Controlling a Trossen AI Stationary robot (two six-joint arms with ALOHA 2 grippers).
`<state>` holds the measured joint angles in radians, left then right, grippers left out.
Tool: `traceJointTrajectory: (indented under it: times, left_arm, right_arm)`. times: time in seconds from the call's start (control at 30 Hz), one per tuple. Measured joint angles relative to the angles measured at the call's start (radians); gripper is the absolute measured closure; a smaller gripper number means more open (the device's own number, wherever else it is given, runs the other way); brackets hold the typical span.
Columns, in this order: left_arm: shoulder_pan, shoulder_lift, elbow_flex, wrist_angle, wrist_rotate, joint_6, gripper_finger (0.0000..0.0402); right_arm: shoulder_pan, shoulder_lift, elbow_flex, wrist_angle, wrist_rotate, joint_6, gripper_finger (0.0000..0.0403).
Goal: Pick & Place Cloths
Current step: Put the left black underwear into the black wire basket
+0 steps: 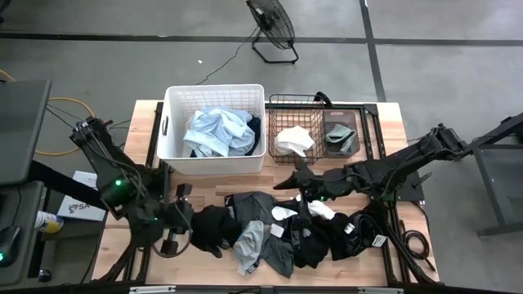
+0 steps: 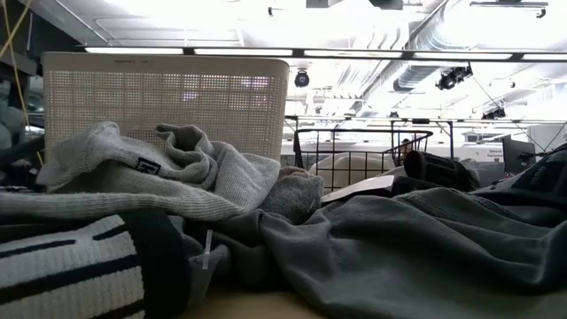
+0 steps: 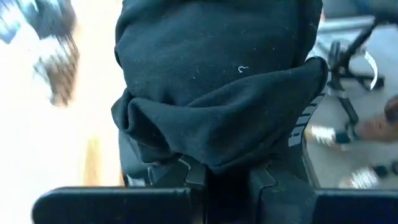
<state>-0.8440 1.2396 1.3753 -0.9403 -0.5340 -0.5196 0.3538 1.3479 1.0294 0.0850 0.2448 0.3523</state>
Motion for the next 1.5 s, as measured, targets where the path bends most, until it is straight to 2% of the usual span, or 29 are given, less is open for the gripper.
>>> traceJointTrajectory:
  times: [0.17,0.27,0.4,0.57,0.67,0.87,0.97,1.1,1.27,1.37,1.5]
  left_arm:
    - [0.002,0.0,0.075,0.077,-0.103,0.138,0.0368]
    - [0.053,0.0,0.098,0.137,-0.117,0.201,0.0368]
    - [0.148,0.0,0.11,0.225,-0.069,0.29,0.0368]
    - [0.294,0.0,0.111,0.296,0.043,0.361,0.0368]
    - [0.377,0.0,0.111,0.316,0.087,0.366,0.0368]
    - [0.521,0.01,0.111,0.355,0.099,0.348,0.0368]
    - [0.577,0.024,0.111,0.376,0.082,0.345,0.0368]
    - [0.635,0.041,0.111,0.373,0.009,0.314,0.0368]
    - [0.684,0.051,0.111,0.365,-0.033,0.276,0.0368]
    - [0.699,0.051,0.111,0.369,-0.037,0.271,0.0368]
    - [0.708,0.051,0.111,0.37,-0.038,0.258,0.0368]
  right_arm:
    - [-0.001,-0.001,0.0,0.193,-0.012,-0.137,0.0176]
    - [-0.009,-0.001,0.0,0.287,-0.02,-0.193,0.0176]
    - [-0.01,-0.001,0.0,0.378,-0.042,-0.275,0.0176]
    - [-0.015,-0.001,0.0,0.393,-0.038,-0.332,0.0176]
    - [-0.019,-0.001,0.0,0.414,-0.022,-0.374,0.0176]
    - [-0.052,-0.001,0.0,0.447,-0.005,-0.436,0.0176]
    - [-0.081,-0.001,0.0,0.451,-0.006,-0.436,0.0176]
    - [-0.111,-0.001,0.0,0.451,-0.005,-0.436,0.0176]
    - [-0.135,-0.006,0.0,0.426,0.05,-0.431,0.0174]
    - [-0.135,-0.008,0.0,0.399,0.1,-0.43,0.0153]
    - [-0.13,-0.01,0.0,0.384,0.165,-0.429,0.0092]
